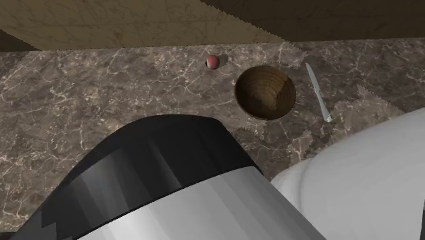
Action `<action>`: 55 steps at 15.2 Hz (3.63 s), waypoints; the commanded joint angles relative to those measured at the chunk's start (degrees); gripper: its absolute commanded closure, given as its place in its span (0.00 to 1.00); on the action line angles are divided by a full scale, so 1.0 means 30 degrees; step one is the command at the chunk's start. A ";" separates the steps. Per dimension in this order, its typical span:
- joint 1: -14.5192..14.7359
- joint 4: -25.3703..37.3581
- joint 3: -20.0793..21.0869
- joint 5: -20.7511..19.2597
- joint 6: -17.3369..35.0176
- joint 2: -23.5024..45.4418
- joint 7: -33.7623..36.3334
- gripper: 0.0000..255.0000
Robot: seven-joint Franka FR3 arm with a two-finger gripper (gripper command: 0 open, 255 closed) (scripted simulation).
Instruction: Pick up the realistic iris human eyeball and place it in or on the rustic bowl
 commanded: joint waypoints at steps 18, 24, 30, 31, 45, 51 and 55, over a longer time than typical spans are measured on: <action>0.1989 0.5734 0.4789 0.1722 0.3616 0.9644 0.4491 0.00; 0.2691 0.9131 0.6146 0.0948 0.4009 1.3627 0.6255 0.00; 0.3889 1.3409 0.7062 -0.0464 0.3692 1.7948 0.8017 0.00; 0.4160 1.4231 0.7156 -0.0735 0.3556 1.8702 0.8285 0.00; 0.6206 1.8402 0.7289 -0.2487 0.3991 2.3703 0.9677 0.00; 0.6206 1.8402 0.7289 -0.2487 0.3991 2.3703 0.9677 0.00; 0.6206 1.8402 0.7289 -0.2486 0.3989 2.3702 0.9678 1.00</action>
